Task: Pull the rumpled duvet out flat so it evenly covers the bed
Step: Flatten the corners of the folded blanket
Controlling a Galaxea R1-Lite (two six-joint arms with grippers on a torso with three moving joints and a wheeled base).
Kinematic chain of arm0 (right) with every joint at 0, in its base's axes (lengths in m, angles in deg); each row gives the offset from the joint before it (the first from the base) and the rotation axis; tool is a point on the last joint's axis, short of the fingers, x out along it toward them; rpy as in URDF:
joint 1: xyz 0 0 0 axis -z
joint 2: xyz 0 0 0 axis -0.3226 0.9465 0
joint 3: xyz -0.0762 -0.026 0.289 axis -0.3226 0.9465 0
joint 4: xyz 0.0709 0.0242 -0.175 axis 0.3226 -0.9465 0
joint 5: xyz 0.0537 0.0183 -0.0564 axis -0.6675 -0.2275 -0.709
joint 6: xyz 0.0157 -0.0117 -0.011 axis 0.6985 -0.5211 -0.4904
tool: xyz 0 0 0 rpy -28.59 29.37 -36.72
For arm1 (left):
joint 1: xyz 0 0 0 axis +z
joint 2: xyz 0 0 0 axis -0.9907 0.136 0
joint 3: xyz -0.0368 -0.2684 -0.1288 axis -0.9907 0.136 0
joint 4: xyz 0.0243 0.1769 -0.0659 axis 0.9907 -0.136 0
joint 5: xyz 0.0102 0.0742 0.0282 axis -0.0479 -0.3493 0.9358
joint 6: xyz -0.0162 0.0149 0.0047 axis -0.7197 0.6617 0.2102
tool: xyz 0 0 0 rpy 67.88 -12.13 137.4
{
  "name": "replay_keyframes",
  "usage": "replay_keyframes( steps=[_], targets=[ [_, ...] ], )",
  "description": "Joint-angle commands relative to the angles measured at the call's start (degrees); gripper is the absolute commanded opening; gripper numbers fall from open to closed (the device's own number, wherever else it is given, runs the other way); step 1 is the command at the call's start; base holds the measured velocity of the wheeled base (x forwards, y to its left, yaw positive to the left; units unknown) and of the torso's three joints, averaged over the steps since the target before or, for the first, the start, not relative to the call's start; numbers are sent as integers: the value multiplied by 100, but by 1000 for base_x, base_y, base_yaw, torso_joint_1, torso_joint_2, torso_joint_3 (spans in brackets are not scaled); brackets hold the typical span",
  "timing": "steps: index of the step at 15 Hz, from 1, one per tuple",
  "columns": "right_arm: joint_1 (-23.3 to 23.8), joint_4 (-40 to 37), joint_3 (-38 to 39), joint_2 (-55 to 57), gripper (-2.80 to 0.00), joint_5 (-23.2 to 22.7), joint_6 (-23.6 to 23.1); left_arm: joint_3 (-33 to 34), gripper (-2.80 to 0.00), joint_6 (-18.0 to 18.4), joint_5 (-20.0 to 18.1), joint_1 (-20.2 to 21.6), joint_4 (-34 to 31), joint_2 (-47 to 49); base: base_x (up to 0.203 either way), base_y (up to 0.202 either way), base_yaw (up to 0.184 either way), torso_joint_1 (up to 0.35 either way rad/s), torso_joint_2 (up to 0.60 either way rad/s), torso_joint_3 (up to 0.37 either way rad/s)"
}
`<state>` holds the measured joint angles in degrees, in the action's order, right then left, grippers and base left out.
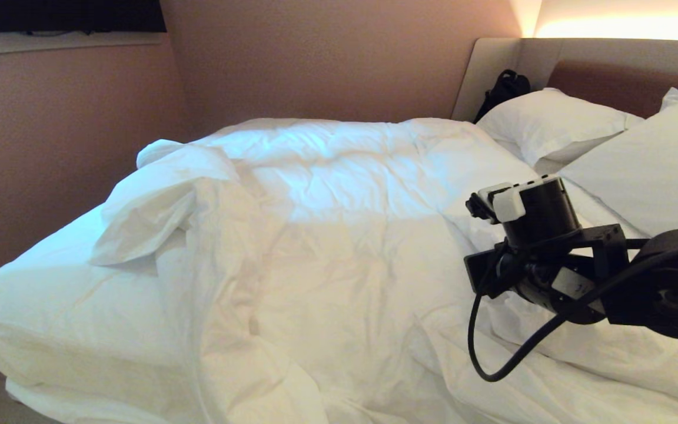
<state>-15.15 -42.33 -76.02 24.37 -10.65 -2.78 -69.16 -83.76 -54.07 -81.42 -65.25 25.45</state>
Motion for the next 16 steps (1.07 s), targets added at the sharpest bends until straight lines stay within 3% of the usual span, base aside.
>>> replay_keyframes(
  steps=[1, 2, 4, 16],
  targets=[
    [-9, -1981, -530, 154, -280, -84, 941, 1, -280, 0, 0, 2, 0, -2, 0, 0, 0, 0, 0, 0],
    [-13, -2727, -819, 152, -280, -347, 1233, 1, -280, 0, 4, 2, 0, -2, 0, 0, 0, 0, 0, 0],
    [-86, -3036, -940, -42, -280, -951, 1424, 1, -280, 0, -4, 2, 0, -2, 0, 0, 0, 0, 0, 0],
    [-294, -2983, -856, -151, -280, -1032, 1428, 1, -280, 0, -4, 2, 0, -2, 0, 0, 0, 0, 0, 0]
  ],
)
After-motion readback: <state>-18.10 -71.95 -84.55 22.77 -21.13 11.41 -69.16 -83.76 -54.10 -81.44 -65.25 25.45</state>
